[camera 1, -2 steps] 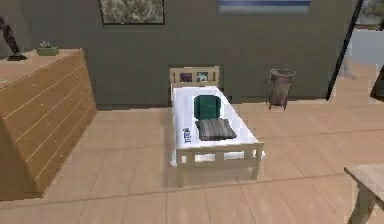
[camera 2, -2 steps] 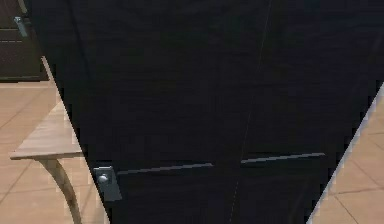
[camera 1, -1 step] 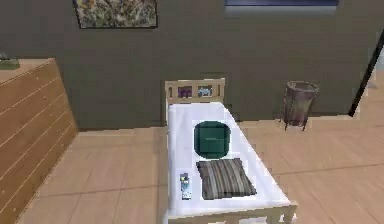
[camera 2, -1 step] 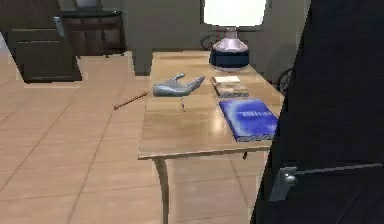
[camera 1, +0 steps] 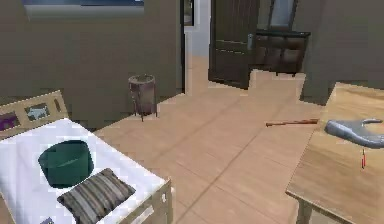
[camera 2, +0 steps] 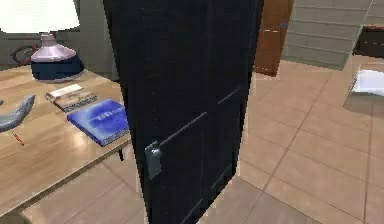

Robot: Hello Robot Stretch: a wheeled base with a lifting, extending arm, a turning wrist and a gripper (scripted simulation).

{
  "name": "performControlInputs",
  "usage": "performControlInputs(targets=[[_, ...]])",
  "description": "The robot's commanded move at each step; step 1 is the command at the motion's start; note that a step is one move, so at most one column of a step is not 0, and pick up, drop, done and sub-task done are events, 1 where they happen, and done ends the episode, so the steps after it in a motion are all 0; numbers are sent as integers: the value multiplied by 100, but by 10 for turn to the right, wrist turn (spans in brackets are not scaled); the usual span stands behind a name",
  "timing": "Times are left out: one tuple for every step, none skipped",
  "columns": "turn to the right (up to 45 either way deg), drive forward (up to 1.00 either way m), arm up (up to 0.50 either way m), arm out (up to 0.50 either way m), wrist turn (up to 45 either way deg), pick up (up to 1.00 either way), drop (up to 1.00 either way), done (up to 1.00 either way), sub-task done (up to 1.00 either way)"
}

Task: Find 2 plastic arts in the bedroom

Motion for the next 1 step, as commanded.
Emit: performControlInputs(targets=[[420,0,0,0,0,0,0,0,0]])
